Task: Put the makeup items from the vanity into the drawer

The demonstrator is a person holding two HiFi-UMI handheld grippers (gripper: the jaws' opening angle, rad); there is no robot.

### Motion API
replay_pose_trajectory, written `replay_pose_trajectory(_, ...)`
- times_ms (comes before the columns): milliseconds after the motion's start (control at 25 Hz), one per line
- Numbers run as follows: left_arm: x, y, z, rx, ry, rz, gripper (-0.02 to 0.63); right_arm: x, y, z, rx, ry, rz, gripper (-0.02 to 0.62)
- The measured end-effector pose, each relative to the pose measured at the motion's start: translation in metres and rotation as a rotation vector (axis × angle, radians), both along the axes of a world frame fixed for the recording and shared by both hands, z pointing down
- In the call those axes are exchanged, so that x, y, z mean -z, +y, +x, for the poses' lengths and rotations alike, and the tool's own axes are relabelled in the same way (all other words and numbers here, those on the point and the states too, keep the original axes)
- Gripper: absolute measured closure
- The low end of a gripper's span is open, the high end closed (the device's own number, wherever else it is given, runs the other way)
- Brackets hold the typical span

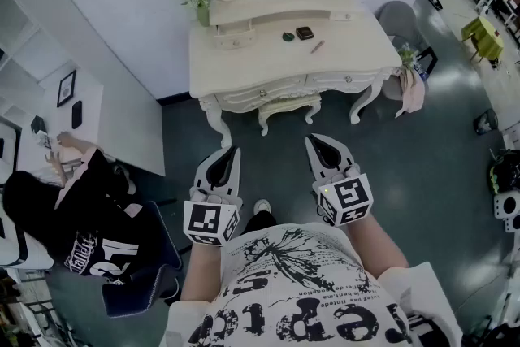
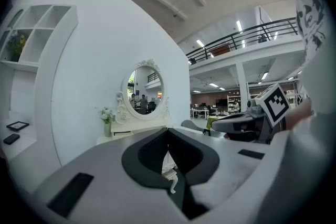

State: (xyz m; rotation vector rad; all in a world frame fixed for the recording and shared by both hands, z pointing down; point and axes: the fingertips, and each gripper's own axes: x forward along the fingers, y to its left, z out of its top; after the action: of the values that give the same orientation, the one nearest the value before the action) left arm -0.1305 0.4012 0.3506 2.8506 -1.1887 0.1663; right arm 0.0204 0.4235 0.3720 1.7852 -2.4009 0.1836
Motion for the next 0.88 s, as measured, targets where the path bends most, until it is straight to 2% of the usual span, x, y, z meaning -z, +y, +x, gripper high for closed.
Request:
replay_pose_trajectory(240,0.000,0.000,-0.001,0.003,-0.004,-0.006,0.586,-0.002,0.002,0.001,-0.001,0.008,-0.006,0.578)
replay_pose_trajectory(440,-0.003,-0.003,-0.004,0.002,0.002,-0.014,0.586,-0.003,-0.002,0.000,-0.002,-0.059,-0.026,0.578)
replay_pose_trajectory(560,-0.006,-0.008,-0.005,0.002,0.009,-0.024,0.586,-0.007,-0.008,0.001,-0.018,-0.048,-0.036,0.578)
replay_pose_trajectory(880,-0.021,-0.056,-0.015,-0.011,0.015,-0.059,0.586,-0.021,-0.053,-0.003,-0.059,-0.025,-0.070,0.577)
